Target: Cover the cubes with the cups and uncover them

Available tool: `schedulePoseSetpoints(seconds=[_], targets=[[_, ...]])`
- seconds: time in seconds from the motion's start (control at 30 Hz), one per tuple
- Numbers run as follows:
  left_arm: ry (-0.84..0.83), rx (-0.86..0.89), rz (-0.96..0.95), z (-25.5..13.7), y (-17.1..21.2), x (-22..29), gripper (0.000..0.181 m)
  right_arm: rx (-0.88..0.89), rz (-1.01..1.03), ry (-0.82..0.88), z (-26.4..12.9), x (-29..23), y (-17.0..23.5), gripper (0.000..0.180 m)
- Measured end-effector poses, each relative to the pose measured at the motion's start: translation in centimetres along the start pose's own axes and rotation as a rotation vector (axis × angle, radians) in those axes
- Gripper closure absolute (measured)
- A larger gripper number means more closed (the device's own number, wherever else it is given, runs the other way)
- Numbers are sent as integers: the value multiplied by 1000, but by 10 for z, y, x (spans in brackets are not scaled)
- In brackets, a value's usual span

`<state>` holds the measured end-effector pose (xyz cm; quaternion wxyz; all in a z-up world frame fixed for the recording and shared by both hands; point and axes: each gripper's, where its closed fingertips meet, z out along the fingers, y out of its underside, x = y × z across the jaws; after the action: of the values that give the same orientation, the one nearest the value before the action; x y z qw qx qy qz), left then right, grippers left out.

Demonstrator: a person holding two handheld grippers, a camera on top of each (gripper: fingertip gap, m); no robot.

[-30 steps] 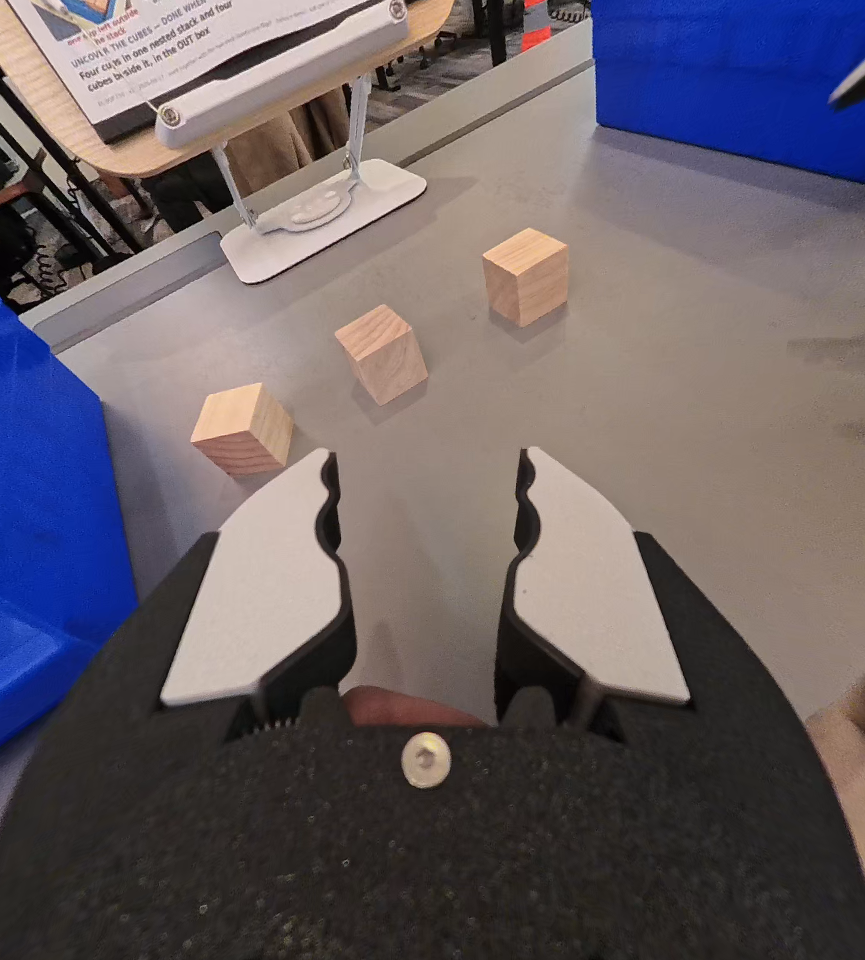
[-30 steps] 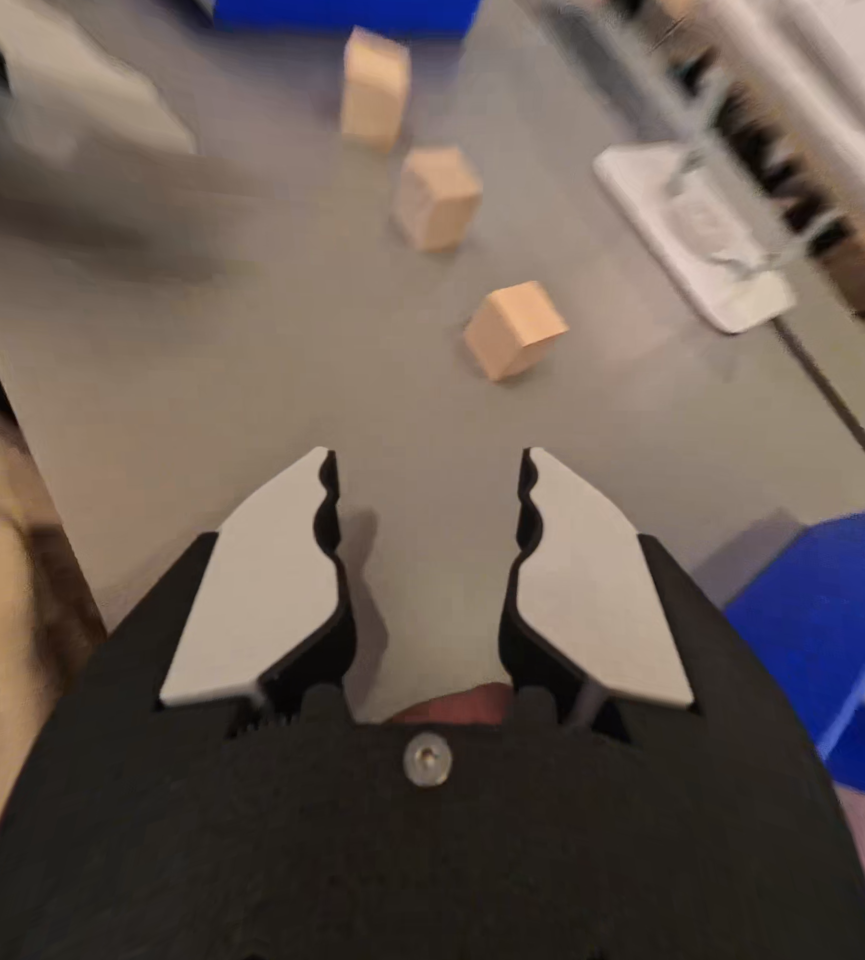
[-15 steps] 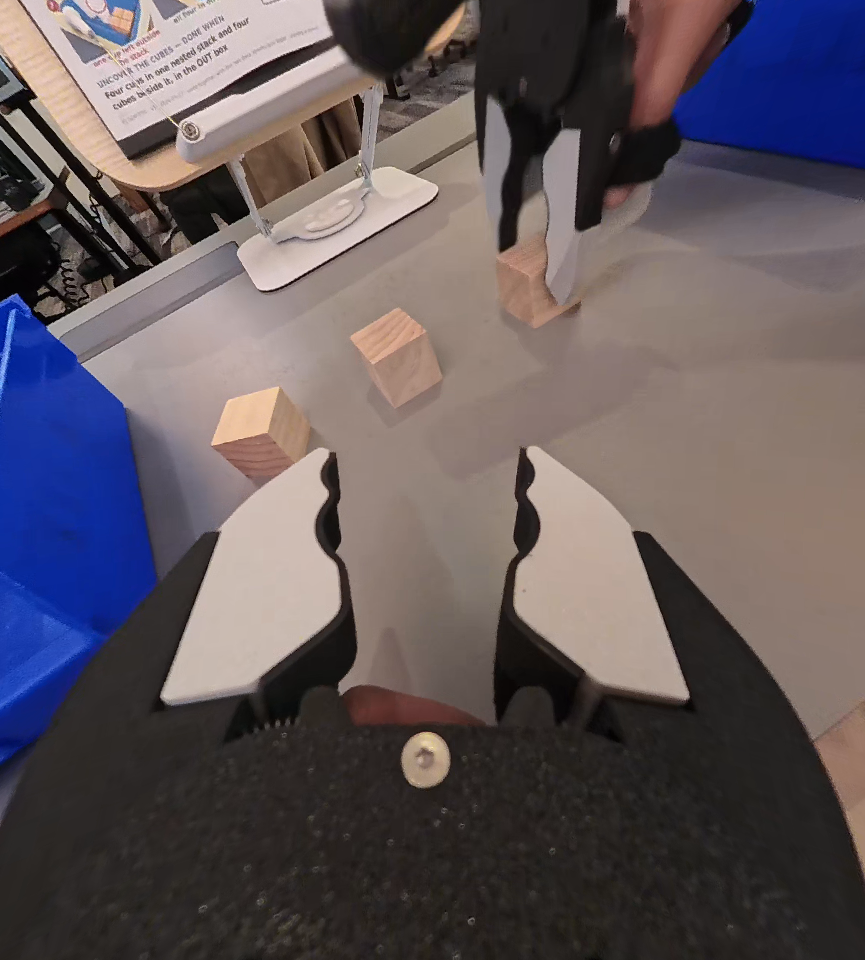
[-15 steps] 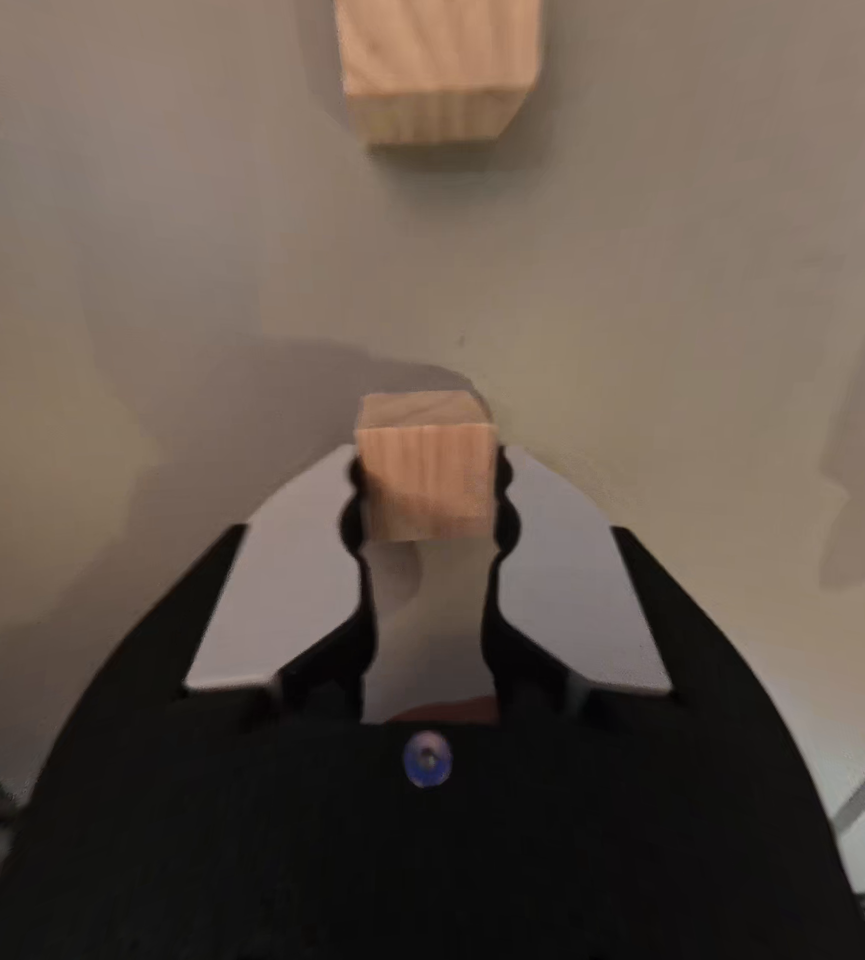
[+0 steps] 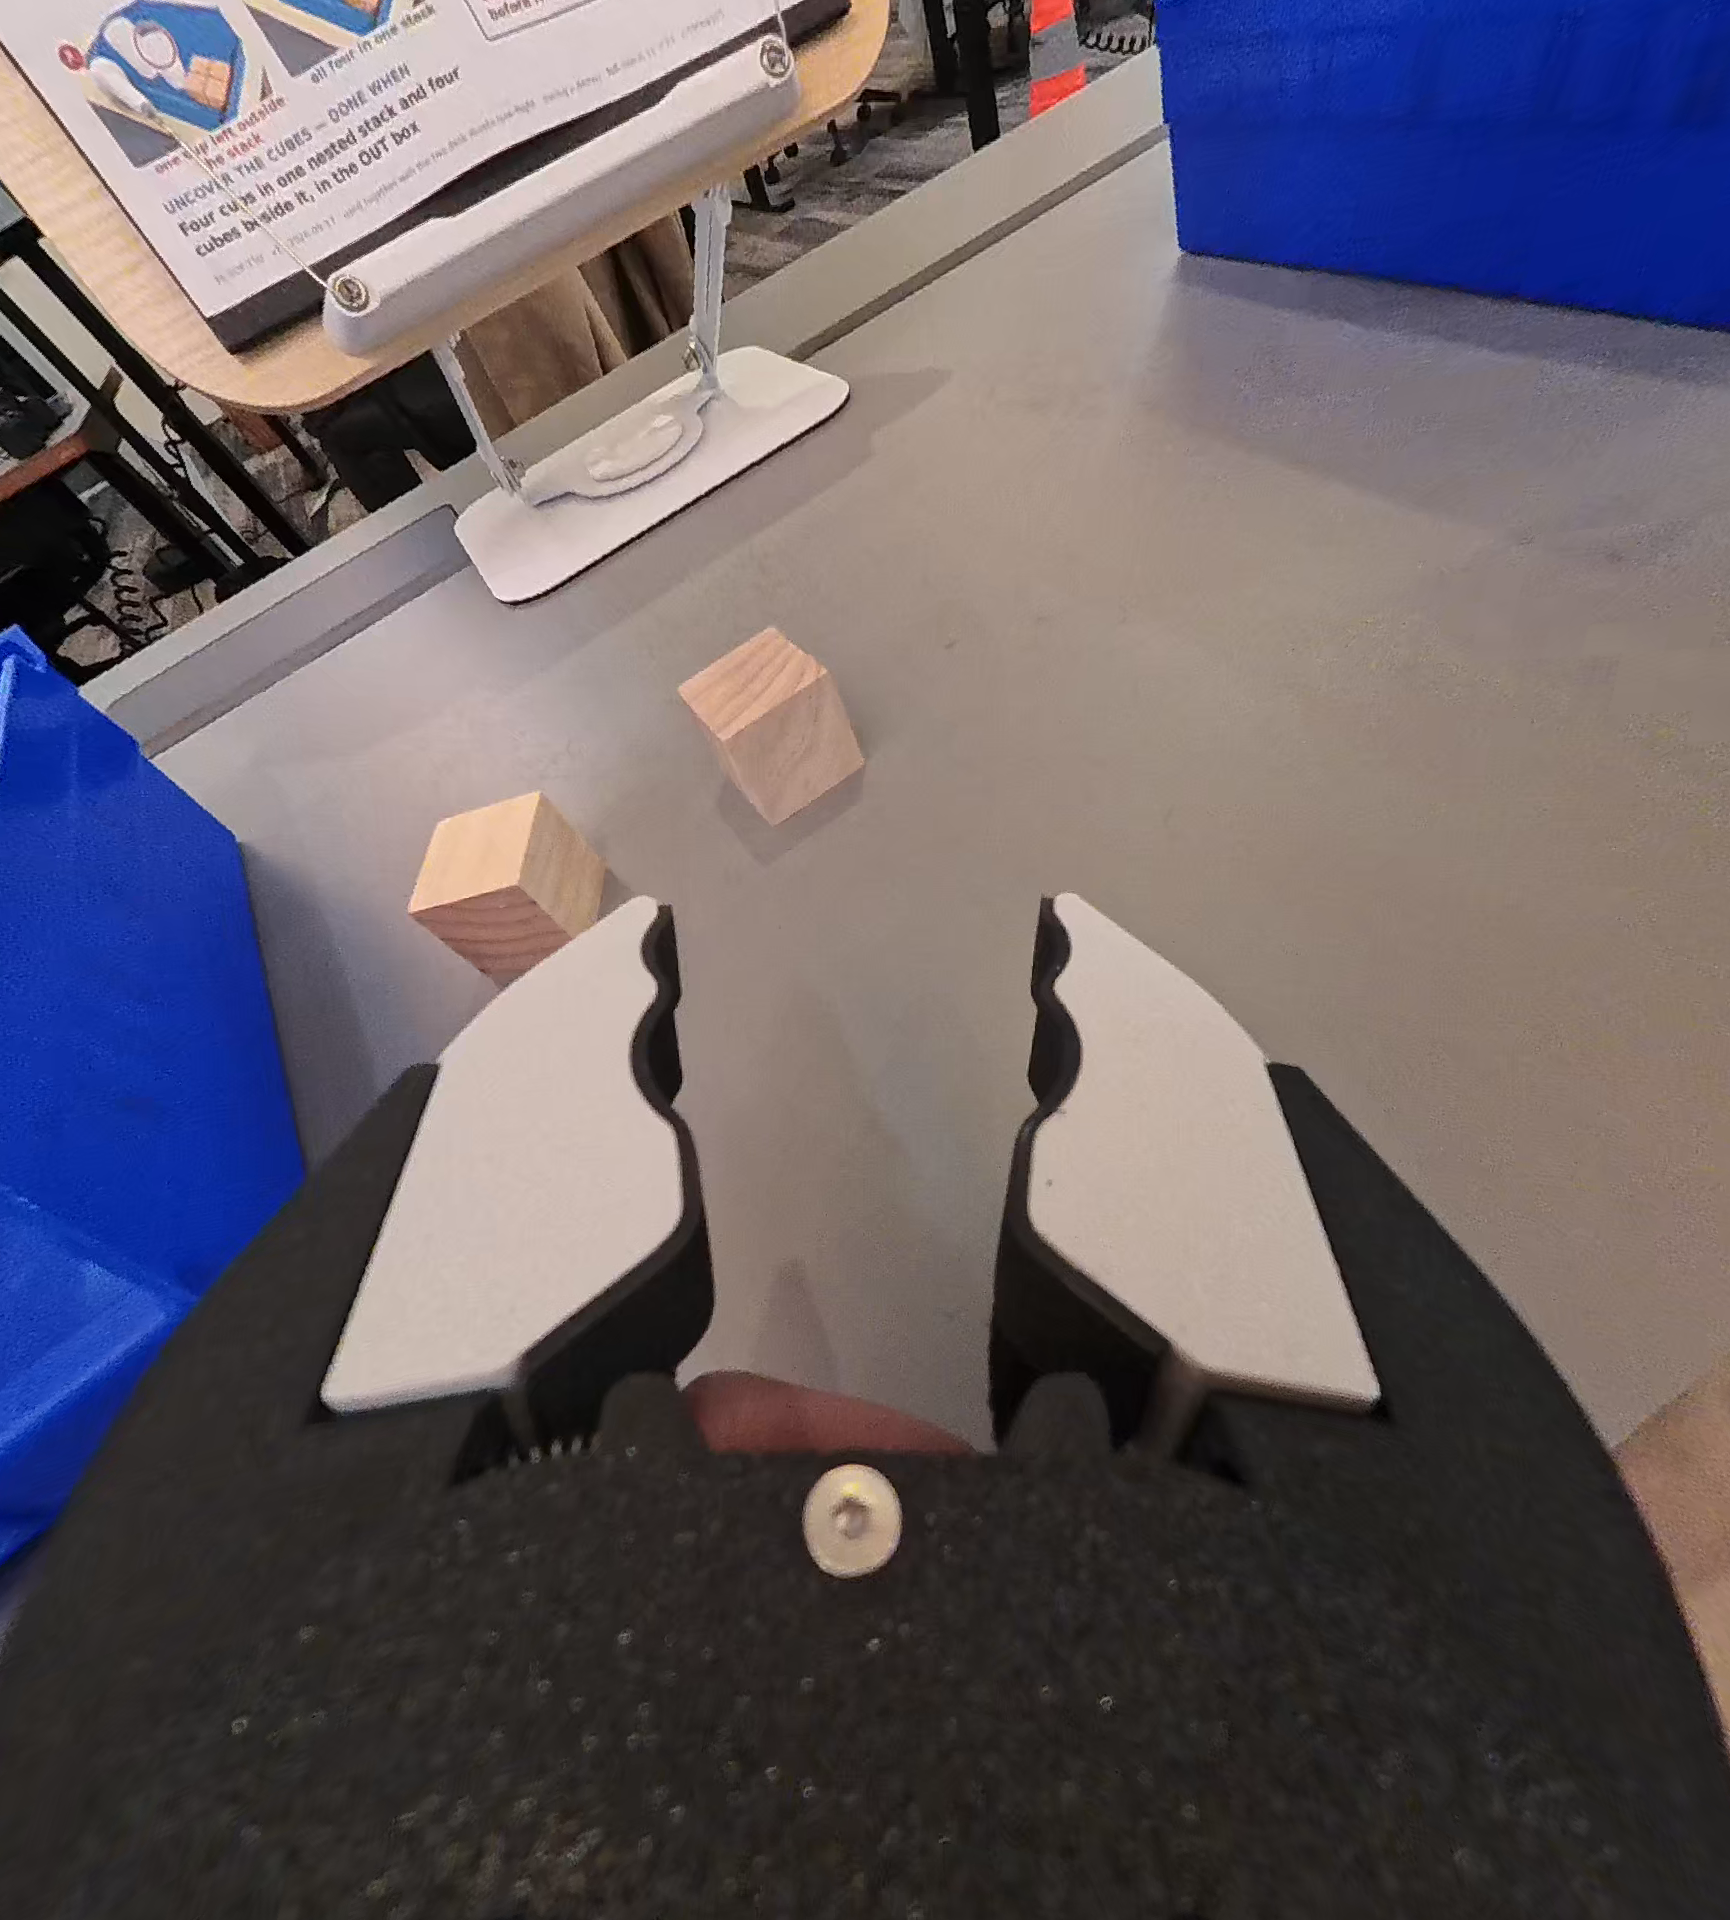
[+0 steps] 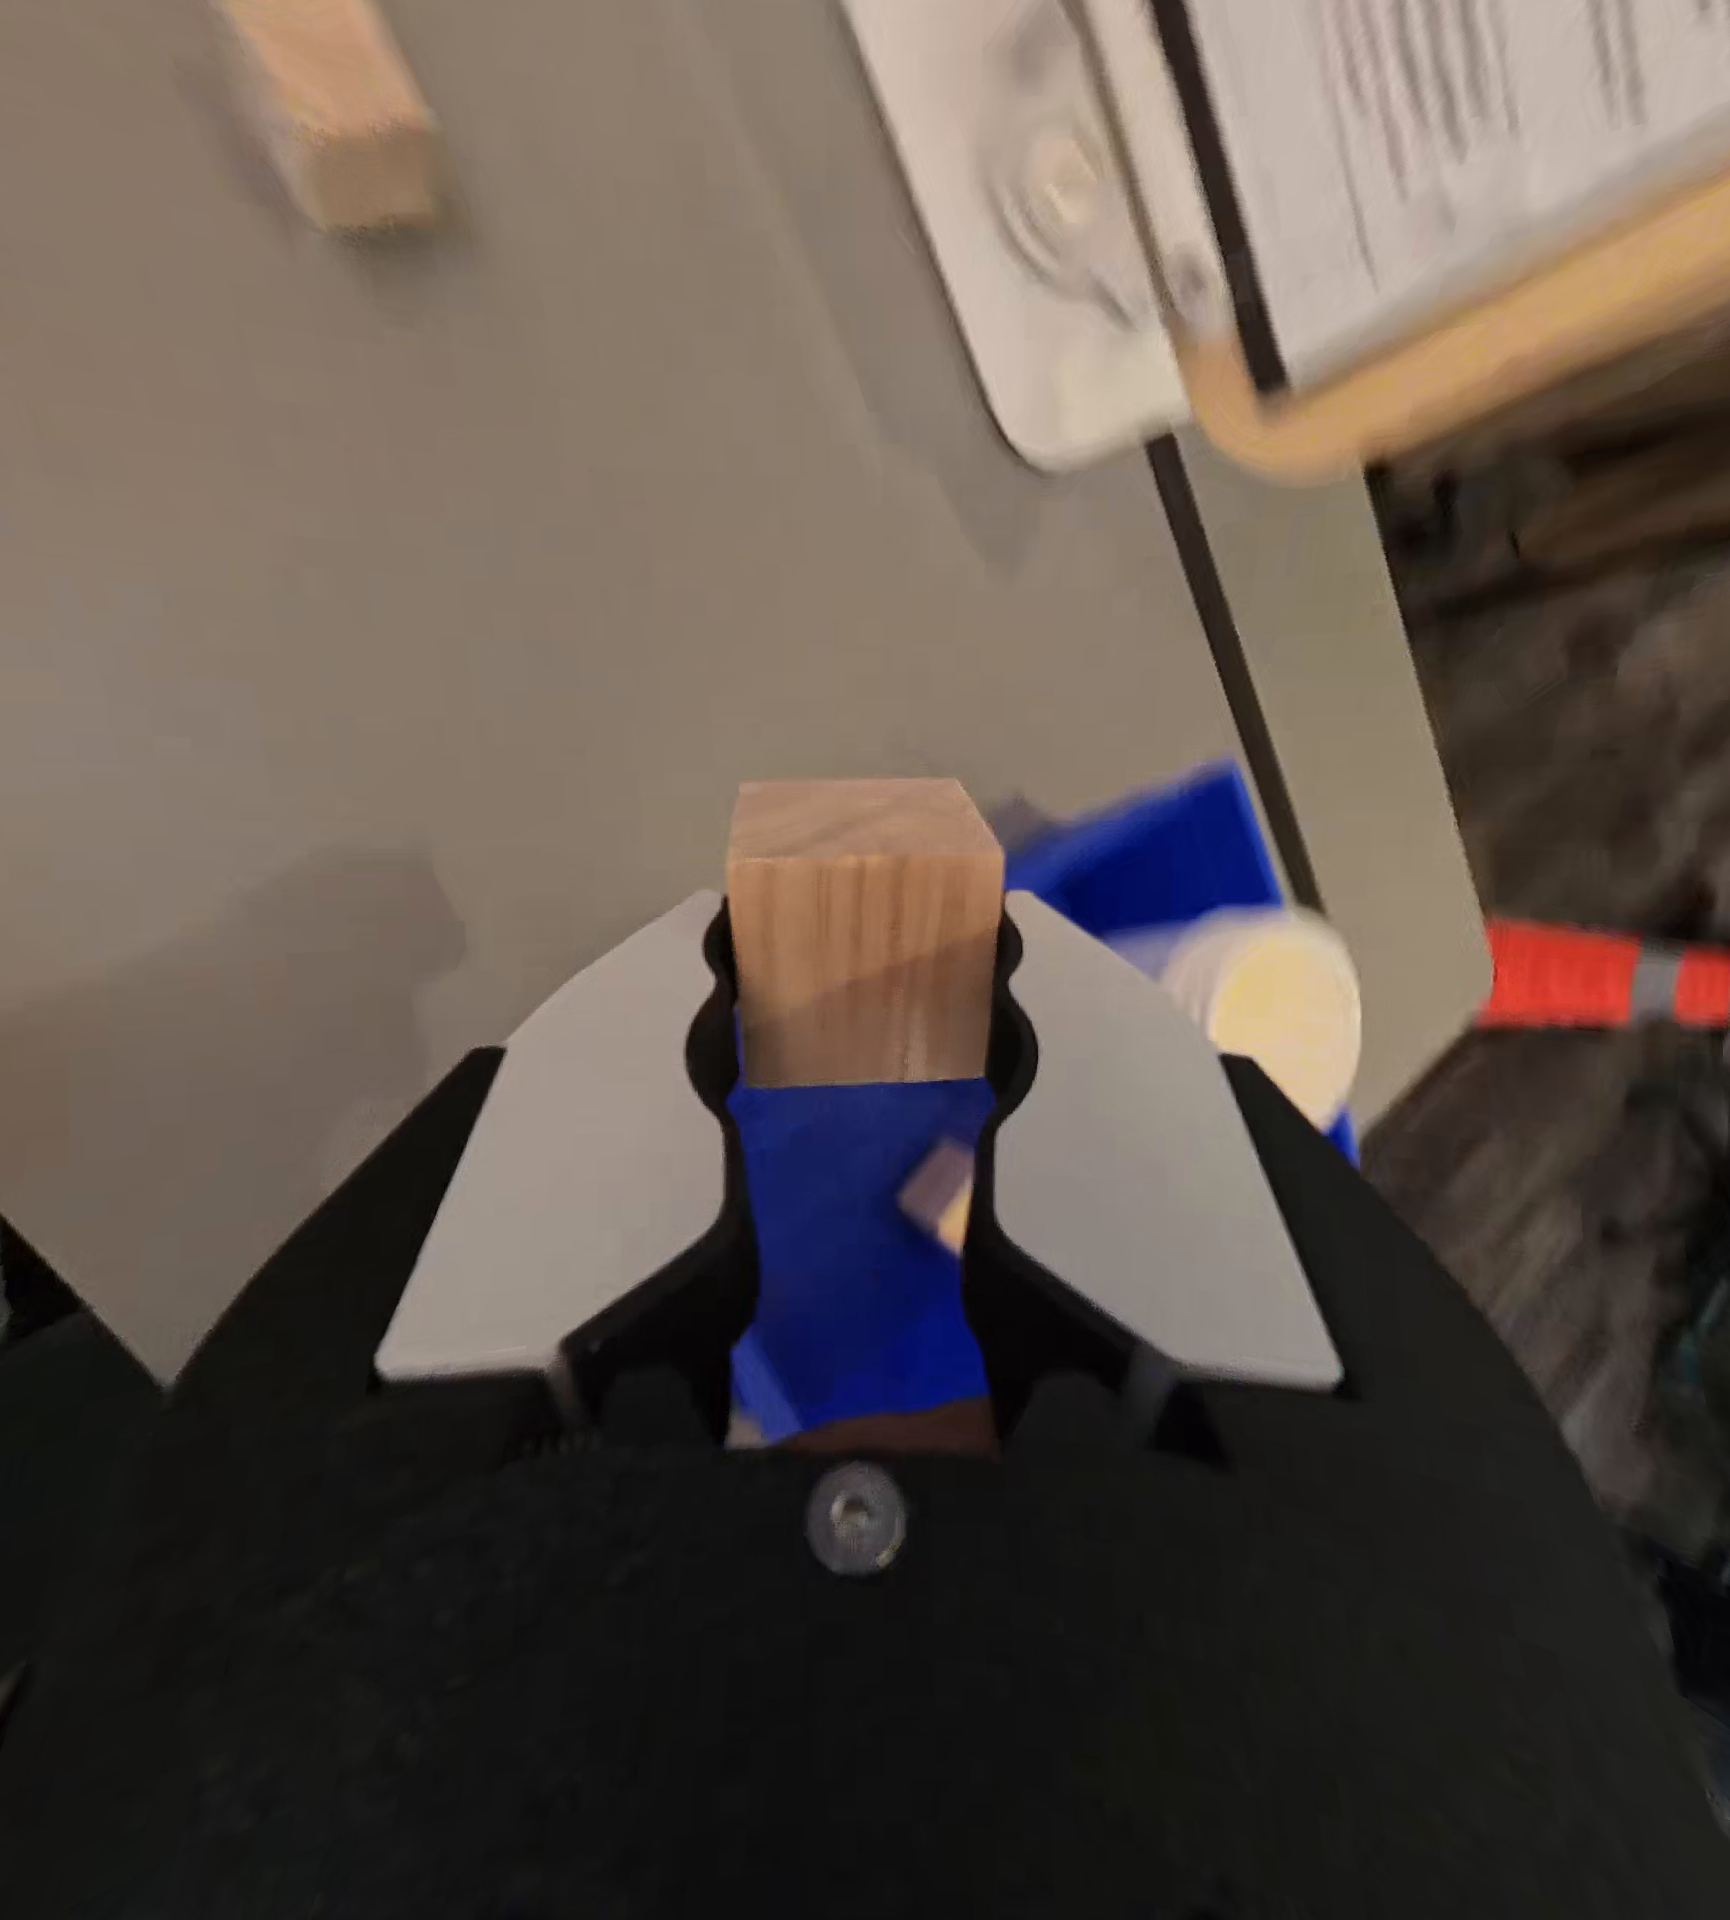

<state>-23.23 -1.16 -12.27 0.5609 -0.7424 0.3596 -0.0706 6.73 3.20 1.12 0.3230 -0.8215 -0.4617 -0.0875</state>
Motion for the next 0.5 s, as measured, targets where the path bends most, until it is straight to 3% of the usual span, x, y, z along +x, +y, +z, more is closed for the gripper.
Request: schedulePoseSetpoints(seconds=[0.03, 0.1, 0.17, 0.33, 0.5], targets=[[0, 1, 0, 0, 0, 0, 116, -52, 103, 35, -8, 13, 27, 135], [7, -3, 0, 1, 0, 2, 116, -167, 422, 77, -12, 33, 84, 135], [13, -12, 5, 2, 2, 4, 115, -174, 639, 6, 1, 33, 117, 135], [16, -13, 21, 1, 2, 7, 115, -340, 797, -68, 55, 14, 192, 135], [15, -17, 26, 1, 3, 8, 115, -488, 881, -107, 94, 1, 235, 134]])
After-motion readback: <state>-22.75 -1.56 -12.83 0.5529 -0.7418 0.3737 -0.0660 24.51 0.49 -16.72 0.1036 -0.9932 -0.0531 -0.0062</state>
